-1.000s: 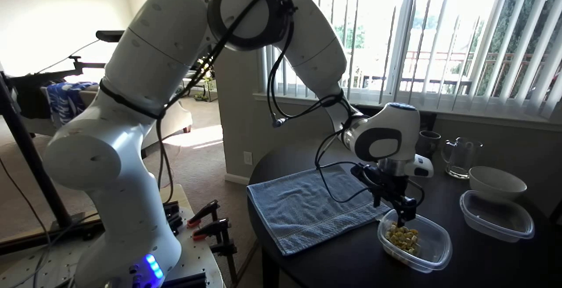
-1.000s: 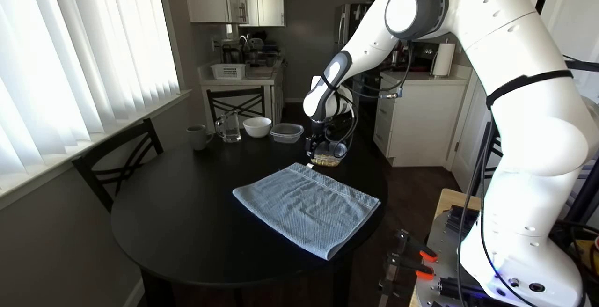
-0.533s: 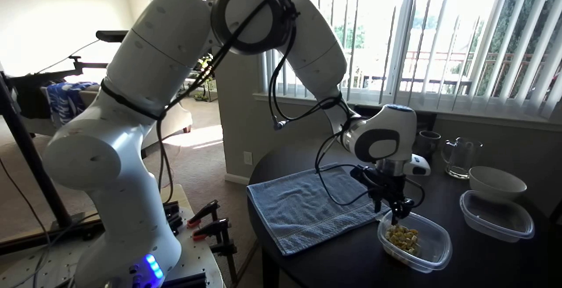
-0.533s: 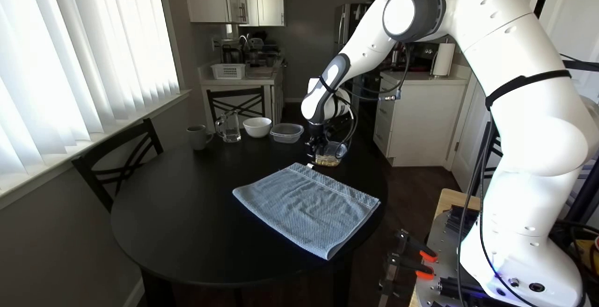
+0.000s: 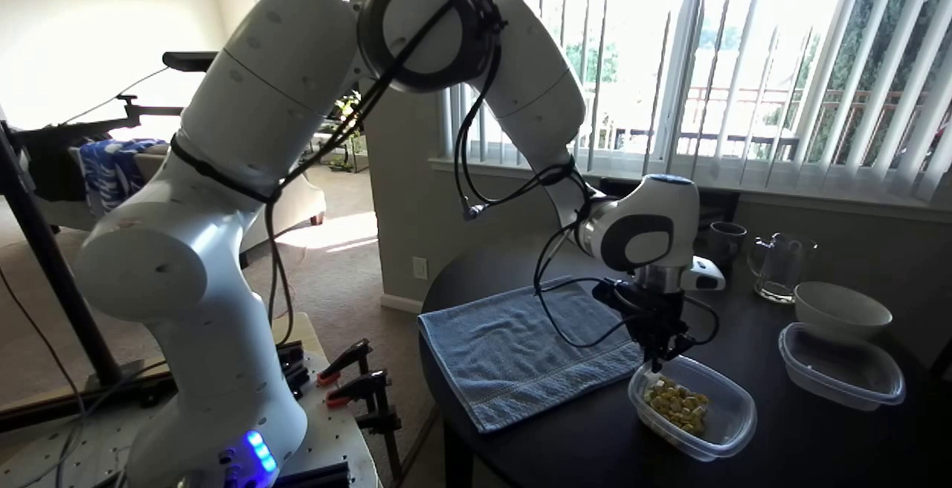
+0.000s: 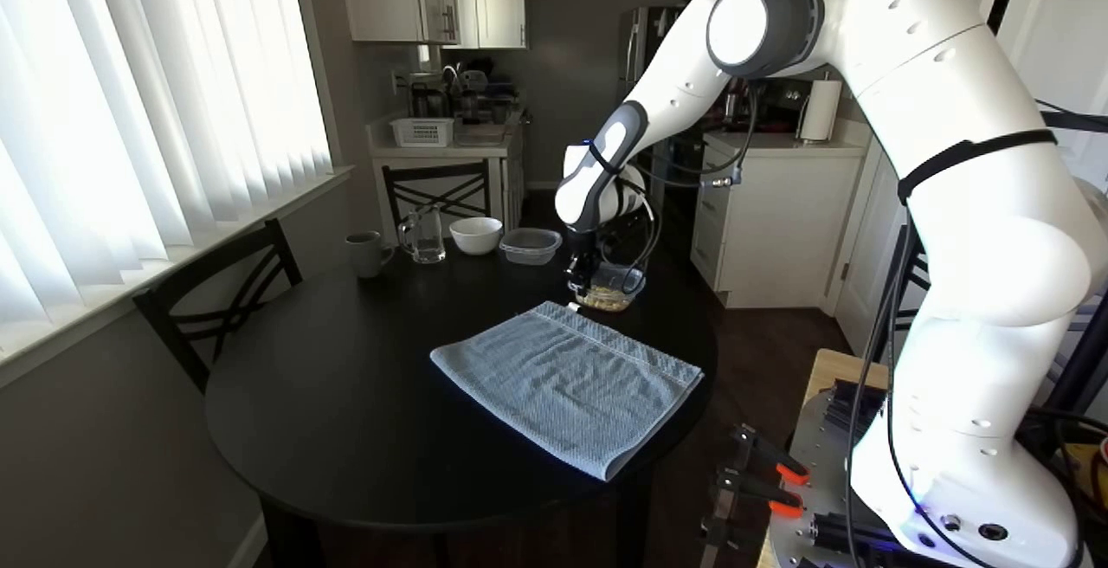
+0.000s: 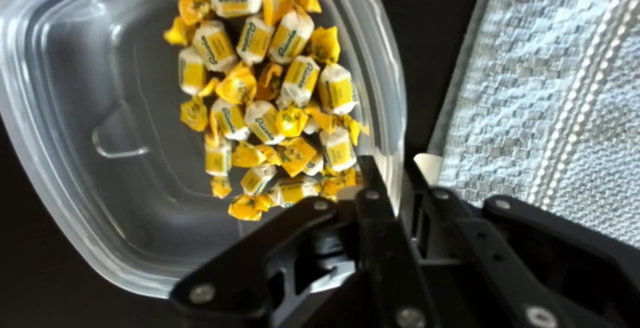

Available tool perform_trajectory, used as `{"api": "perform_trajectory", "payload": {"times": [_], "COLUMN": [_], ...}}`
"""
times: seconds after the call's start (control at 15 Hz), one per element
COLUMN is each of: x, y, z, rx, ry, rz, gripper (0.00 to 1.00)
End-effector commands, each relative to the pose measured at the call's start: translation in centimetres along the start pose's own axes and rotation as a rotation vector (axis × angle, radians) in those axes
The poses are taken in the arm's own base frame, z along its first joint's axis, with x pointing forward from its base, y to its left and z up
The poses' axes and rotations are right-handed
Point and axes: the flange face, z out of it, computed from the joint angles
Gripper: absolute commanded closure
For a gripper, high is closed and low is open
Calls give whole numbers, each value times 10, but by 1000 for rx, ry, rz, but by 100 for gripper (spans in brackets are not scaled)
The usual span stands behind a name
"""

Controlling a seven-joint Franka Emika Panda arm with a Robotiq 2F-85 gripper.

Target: Pour the contents of the bowl on the table

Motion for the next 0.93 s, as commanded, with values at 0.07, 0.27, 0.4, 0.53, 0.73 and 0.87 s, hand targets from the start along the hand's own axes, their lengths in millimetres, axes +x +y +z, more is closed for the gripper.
{"api": "perform_trajectory", "payload": {"times": [0.07, 0.27, 0.4, 0.53, 0.73, 0.87], "x": [-1, -5, -10, -17, -22, -22], "y": [-15, -29, -42, -59, -92, -116], "z": [-10, -26, -42, -60, -79, -87], "rx": [-20, -17, -36, -53, -53, -53], "ry": [8, 4, -9, -27, -65, -94], "rz": [-25, 36, 92, 142, 175, 181], "gripper": [98, 98, 98, 98, 98, 98]}}
